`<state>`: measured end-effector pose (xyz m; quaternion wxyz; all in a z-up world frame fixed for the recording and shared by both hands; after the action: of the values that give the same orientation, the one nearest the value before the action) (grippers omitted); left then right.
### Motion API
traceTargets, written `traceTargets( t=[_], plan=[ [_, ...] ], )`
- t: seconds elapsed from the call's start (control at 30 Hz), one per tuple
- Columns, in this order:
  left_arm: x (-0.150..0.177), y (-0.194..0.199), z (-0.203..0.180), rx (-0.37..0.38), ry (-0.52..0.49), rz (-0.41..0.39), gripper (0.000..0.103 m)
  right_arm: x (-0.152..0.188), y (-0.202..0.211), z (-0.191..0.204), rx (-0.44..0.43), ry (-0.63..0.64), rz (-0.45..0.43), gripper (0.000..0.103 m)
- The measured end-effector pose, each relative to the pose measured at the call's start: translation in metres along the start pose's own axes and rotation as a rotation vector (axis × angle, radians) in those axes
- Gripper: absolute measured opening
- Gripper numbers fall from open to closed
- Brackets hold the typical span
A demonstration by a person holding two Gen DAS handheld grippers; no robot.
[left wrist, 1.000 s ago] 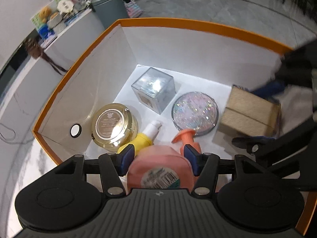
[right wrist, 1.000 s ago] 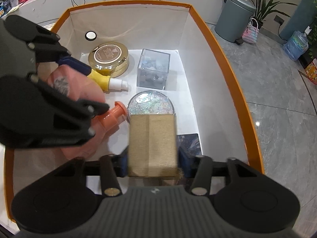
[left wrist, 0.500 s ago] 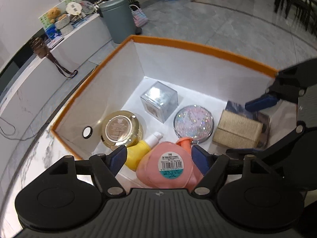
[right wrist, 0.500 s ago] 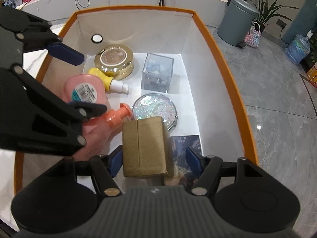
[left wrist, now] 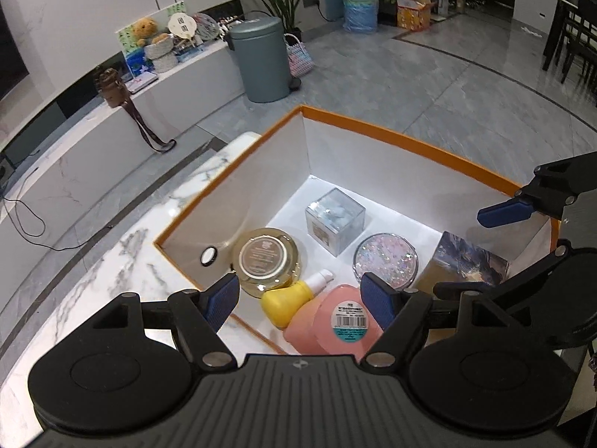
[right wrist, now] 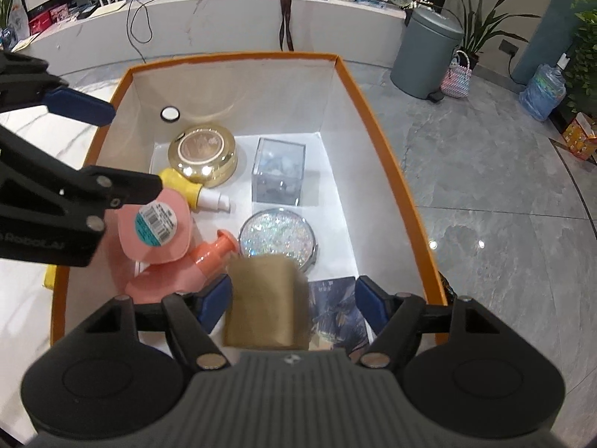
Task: Organize rigid objects
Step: 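Move both open tools out of the box toward the jar and tape measure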
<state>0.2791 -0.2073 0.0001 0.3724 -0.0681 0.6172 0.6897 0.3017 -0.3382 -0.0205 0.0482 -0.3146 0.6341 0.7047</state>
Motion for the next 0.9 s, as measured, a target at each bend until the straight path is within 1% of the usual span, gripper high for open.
traceTargets(
  t=[0.23, 0.5, 0.7, 0.9],
  plan=[
    [0.002, 0.017, 0.009, -0.027, 0.018, -0.017, 0.087, -0.01, 0.01, 0.0, -0.015, -0.03, -0.034, 0.072],
    [0.011, 0.049, 0.025, -0.087, 0.027, -0.025, 0.087, -0.021, 0.027, 0.011, -0.055, -0.055, -0.091, 0.072],
    [0.028, 0.085, 0.051, -0.148, 0.046, -0.023, 0.087, -0.024, 0.047, 0.033, -0.103, -0.043, -0.151, 0.072],
    [0.051, 0.112, 0.077, -0.198, 0.096, -0.018, 0.087, -0.029, 0.064, 0.062, -0.152, -0.013, -0.198, 0.072]
  ],
)
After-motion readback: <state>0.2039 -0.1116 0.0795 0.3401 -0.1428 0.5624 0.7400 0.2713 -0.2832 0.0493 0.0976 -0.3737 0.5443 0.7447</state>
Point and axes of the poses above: each gripper's, at about its wrist camera, not at the fingertips, and y roughly against the way its jaws point, z to its left, x to its underside, the point moved 6 cm from there along -y, roughly the way its jaws point, and after that the axes turned 8 degrees about -y, right-handed, at the moved point
